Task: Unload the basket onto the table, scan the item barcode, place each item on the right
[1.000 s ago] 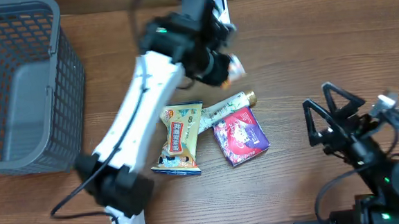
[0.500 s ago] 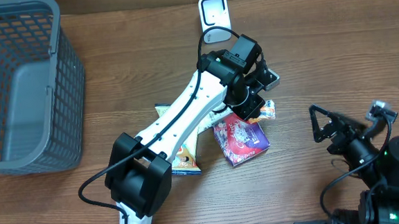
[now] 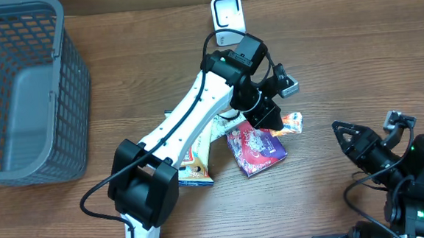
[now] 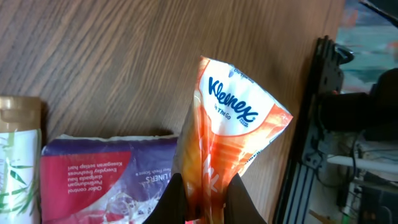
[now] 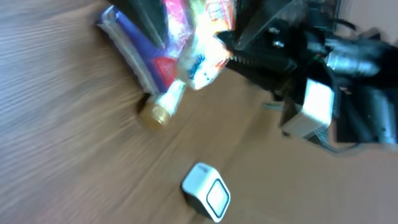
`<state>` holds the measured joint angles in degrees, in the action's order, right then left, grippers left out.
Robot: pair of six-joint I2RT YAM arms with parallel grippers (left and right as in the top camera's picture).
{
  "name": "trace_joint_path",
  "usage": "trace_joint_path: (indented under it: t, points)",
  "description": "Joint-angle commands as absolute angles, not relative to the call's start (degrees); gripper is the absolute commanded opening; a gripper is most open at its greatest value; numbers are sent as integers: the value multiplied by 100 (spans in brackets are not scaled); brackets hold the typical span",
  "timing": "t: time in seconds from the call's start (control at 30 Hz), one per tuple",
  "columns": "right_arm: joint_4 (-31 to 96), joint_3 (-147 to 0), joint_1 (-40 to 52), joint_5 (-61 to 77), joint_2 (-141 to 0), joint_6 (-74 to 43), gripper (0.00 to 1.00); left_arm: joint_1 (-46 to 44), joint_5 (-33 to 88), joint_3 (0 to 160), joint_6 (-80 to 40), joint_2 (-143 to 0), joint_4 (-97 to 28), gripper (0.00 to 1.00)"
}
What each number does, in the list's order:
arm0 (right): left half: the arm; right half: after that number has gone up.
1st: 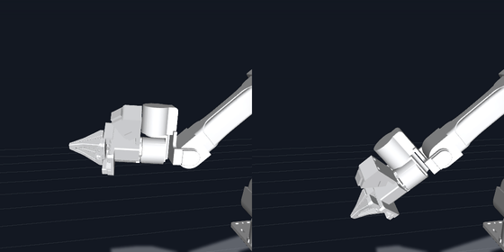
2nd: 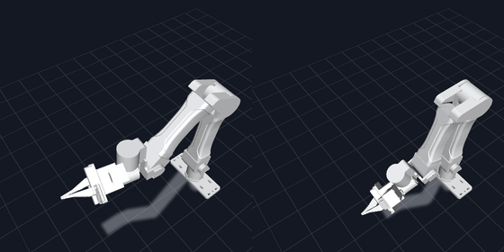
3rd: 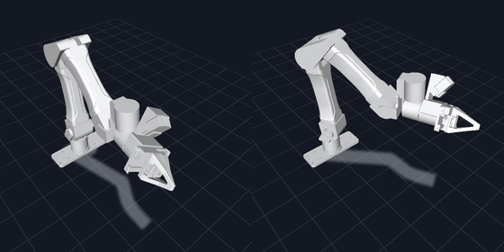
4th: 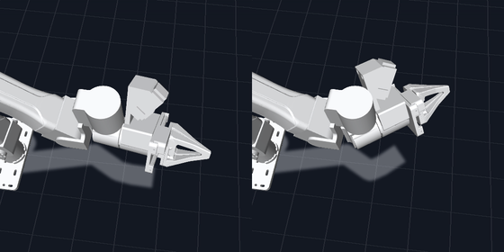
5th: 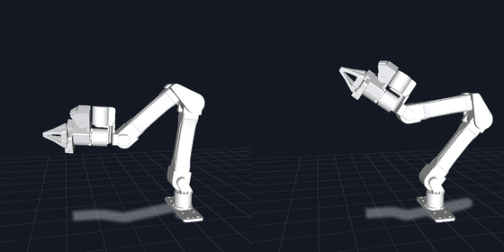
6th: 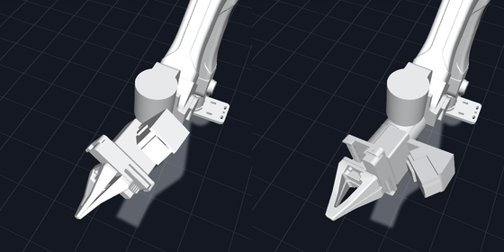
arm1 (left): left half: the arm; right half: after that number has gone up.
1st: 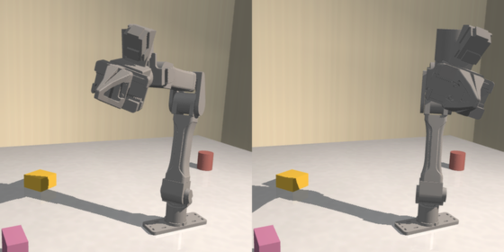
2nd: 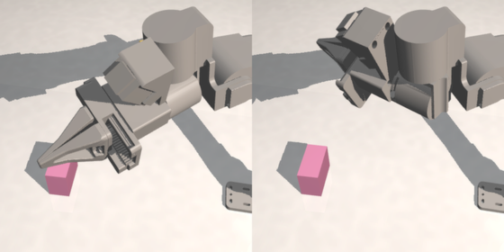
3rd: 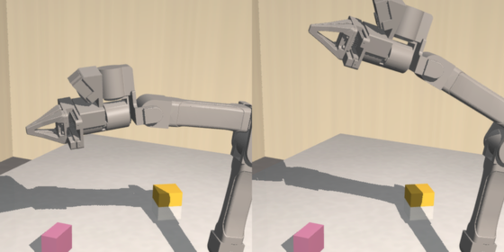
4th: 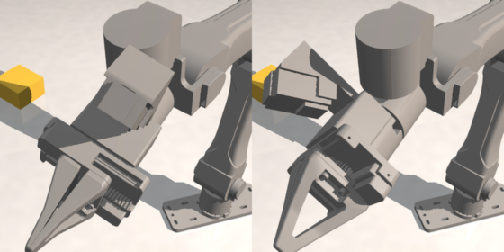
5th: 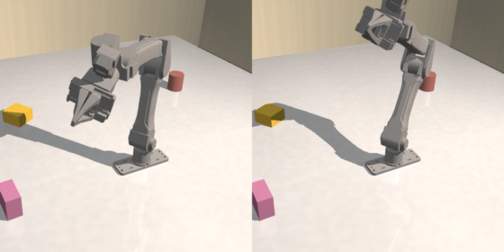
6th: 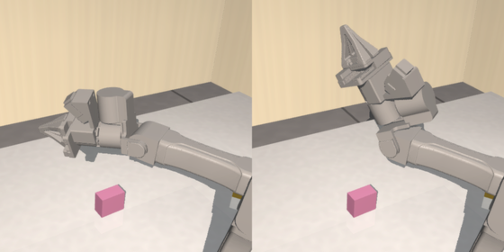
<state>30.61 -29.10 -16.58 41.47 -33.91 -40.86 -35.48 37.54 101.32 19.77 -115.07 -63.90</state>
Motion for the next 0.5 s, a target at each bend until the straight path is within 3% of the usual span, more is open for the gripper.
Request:
trace_joint_path:
  t: [0.0, 0.13, 0.17, 0.2, 0.23, 0.47]
  points:
    - [3006, -3065, -1706, 4923, -3634, -5673, 31, -3347, 4058, 10055, 2193, -11507, -6558, 4]
    - [2934, -3065, -1706, 5861, -4316, -6366, 38, -3225, 4080, 10055, 2287, -11507, -6663, 4]
    - [2827, -3065, -1706, 6145, -4547, -6440, 51, -3208, 4150, 10055, 2322, -11507, -6661, 4]
    - [2661, -3065, -1699, 6449, -4799, -6455, 69, -3190, 4278, 10055, 2381, -11507, -6657, 4]
    - [2427, -3065, -1699, 6777, -5068, -6451, 77, -3181, 4412, 10055, 2429, -11504, -6637, 4]
    - [762, -3065, -1699, 8044, -6884, -6528, 78, -3183, 4965, 10057, 2445, -11504, -6534, 4]
